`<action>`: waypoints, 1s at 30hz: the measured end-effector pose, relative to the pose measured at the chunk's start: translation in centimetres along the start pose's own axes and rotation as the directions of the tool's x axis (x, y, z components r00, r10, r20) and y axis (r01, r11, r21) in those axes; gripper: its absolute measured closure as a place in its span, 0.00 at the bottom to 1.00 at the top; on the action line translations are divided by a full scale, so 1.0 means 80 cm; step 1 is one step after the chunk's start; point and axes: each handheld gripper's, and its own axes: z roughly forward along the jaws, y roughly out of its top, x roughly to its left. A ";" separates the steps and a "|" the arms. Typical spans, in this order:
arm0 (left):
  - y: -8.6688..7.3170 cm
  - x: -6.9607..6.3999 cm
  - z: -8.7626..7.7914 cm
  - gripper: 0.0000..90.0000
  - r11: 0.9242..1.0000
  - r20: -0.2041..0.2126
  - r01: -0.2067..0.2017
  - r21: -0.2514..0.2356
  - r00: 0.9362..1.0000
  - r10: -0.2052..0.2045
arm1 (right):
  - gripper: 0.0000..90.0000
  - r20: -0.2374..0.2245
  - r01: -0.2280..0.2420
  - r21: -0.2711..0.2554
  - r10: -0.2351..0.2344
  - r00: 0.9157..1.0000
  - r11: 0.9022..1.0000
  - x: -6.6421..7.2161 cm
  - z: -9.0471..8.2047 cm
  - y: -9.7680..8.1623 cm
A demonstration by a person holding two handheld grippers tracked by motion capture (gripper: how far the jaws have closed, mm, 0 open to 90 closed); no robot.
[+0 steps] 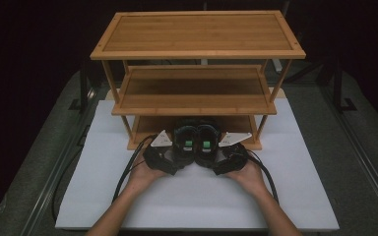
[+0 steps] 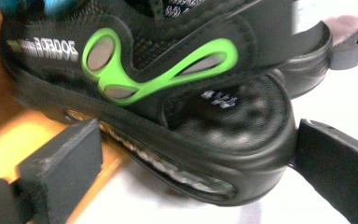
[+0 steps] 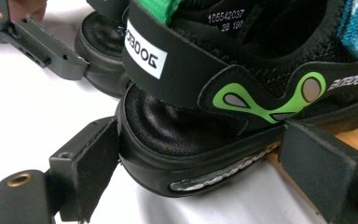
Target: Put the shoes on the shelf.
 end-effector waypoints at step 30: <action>0.023 0.053 0.035 0.11 0.999 -0.081 0.013 0.036 0.997 -0.010 | 0.17 0.053 -0.031 -0.014 0.032 0.998 0.999 -0.057 0.034 0.028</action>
